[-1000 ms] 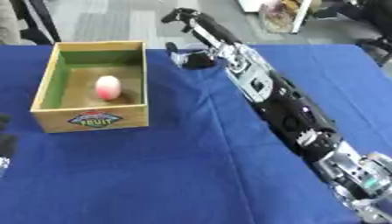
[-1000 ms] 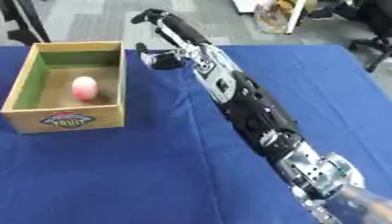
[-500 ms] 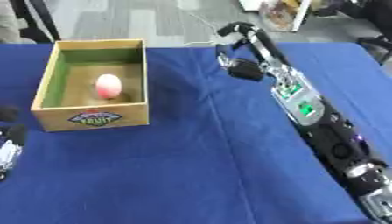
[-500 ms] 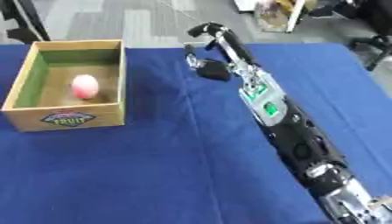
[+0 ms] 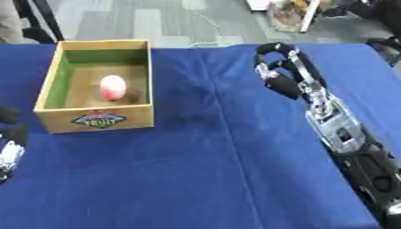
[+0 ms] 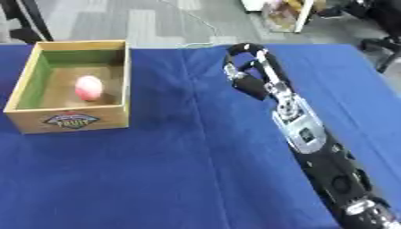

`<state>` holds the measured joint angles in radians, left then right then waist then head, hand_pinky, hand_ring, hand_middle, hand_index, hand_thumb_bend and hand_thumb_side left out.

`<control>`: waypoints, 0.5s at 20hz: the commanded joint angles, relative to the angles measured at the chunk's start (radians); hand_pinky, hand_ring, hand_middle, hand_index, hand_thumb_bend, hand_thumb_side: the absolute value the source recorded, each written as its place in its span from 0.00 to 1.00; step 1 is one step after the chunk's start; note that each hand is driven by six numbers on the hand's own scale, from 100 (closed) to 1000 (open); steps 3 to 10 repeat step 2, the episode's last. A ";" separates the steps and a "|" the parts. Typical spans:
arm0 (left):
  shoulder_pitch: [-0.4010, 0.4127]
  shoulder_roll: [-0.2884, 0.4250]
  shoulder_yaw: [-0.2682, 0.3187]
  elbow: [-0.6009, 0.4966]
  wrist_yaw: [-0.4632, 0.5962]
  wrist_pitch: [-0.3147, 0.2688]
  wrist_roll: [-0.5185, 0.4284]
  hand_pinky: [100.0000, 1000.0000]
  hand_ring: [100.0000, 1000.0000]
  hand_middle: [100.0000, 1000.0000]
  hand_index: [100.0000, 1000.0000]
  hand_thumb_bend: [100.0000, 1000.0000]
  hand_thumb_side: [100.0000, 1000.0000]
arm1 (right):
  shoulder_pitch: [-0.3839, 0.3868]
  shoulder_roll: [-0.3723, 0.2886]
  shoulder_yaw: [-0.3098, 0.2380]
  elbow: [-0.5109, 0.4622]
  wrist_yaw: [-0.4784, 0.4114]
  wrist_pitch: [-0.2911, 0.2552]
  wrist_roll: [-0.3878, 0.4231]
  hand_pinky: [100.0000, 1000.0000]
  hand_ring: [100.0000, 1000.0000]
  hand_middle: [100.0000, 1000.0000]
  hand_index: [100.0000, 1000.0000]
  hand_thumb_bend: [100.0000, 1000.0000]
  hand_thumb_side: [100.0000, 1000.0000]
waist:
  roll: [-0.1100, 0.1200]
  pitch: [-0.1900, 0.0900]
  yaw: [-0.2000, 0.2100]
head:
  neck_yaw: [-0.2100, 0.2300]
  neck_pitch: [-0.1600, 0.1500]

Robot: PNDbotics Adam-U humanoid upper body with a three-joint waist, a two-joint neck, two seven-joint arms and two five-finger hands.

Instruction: Pick up objects on the table and place them in the box.

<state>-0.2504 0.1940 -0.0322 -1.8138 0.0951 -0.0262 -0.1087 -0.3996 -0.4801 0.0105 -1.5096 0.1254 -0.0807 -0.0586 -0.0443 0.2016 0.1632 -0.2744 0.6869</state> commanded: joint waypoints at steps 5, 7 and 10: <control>-0.004 0.012 0.008 -0.010 -0.006 0.000 0.004 0.61 0.76 0.50 0.65 0.23 0.00 | 0.006 -0.021 -0.024 -0.035 -0.088 0.008 0.006 0.60 0.92 0.65 0.75 0.00 0.53 | 0.001 -0.013 -0.008 | 0.005 0.012; -0.004 0.012 0.008 -0.010 -0.006 0.000 0.004 0.61 0.76 0.50 0.65 0.23 0.00 | 0.006 -0.021 -0.024 -0.035 -0.088 0.008 0.006 0.60 0.92 0.65 0.75 0.00 0.53 | 0.001 -0.013 -0.008 | 0.005 0.012; -0.004 0.012 0.008 -0.010 -0.006 0.000 0.004 0.61 0.76 0.50 0.65 0.23 0.00 | 0.006 -0.021 -0.024 -0.035 -0.088 0.008 0.006 0.60 0.92 0.65 0.75 0.00 0.53 | 0.001 -0.013 -0.008 | 0.005 0.012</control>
